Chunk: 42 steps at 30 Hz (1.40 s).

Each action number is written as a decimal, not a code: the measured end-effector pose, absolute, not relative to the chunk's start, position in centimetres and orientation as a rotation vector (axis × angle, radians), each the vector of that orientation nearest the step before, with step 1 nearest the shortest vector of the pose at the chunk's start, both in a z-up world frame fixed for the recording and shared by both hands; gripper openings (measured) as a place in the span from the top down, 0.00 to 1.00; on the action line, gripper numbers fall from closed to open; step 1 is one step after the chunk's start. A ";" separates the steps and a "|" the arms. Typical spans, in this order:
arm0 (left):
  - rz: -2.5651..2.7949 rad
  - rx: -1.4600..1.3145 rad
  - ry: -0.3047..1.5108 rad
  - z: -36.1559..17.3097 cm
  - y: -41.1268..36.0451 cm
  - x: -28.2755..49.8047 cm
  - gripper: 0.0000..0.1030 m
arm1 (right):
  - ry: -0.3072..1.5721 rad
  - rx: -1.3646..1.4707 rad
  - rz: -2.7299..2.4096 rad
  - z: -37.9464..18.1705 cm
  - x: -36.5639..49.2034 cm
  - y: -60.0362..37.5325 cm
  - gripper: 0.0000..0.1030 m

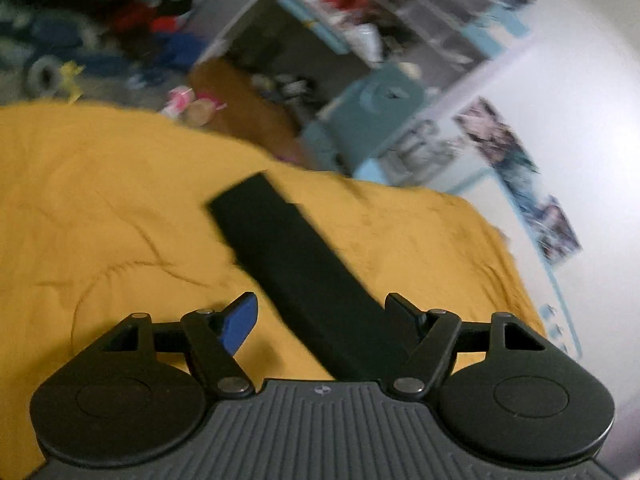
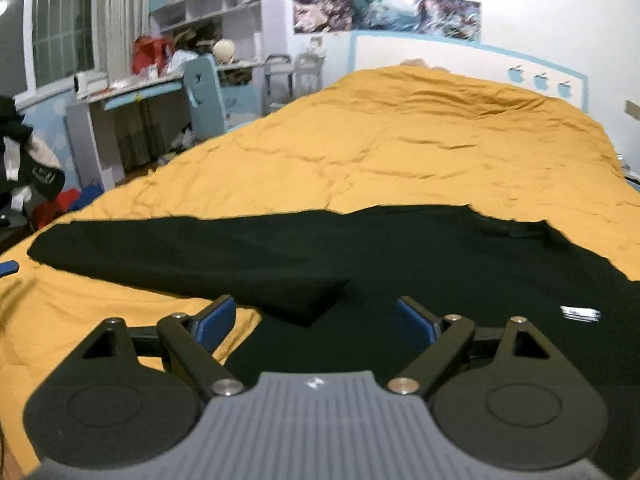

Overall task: Fold small clothes
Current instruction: 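Grasp the sweatshirt sleeve cuff with the left tool and lift it, then fold the held sleeve across the sweatshirt body with the left tool, release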

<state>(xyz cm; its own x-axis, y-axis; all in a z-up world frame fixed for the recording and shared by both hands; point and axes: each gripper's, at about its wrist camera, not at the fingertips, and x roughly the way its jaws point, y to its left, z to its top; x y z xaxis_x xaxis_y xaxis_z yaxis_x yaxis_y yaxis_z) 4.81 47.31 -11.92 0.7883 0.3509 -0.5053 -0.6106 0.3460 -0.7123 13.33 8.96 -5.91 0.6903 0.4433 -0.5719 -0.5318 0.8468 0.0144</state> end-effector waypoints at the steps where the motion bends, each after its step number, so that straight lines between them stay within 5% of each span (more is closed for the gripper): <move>1: 0.644 -1.069 0.290 -12.8 48.2 5.0 0.23 | 0.606 -0.160 0.545 -6.2 13.7 9.5 0.19; 8: 0.711 -1.053 0.194 -14.3 50.8 6.4 0.26 | 0.706 -0.121 0.575 -9.2 15.5 12.3 0.19; 11: 0.701 -1.117 0.157 -15.3 51.8 6.2 0.44 | 0.717 -0.148 0.583 -9.9 15.2 13.1 0.20; 15: 0.699 -1.144 0.139 -15.3 52.2 5.5 0.85 | 0.732 -0.145 0.582 -9.9 15.2 13.0 0.20; 17: 0.692 -1.150 0.132 -14.9 52.4 5.6 0.91 | 0.747 -0.133 0.567 -9.7 15.2 12.3 0.20; 26: 0.423 -1.010 0.098 -5.2 46.8 11.8 0.91 | 0.768 -0.039 0.490 -8.0 13.5 3.3 0.19; 34: -0.051 -0.885 0.126 3.7 30.0 24.0 0.91 | 0.761 0.080 0.373 -7.2 12.2 -7.6 0.19; 42: -0.427 -0.857 0.390 -0.8 10.7 35.0 0.91 | 0.766 0.226 0.240 -7.9 11.5 -17.8 0.19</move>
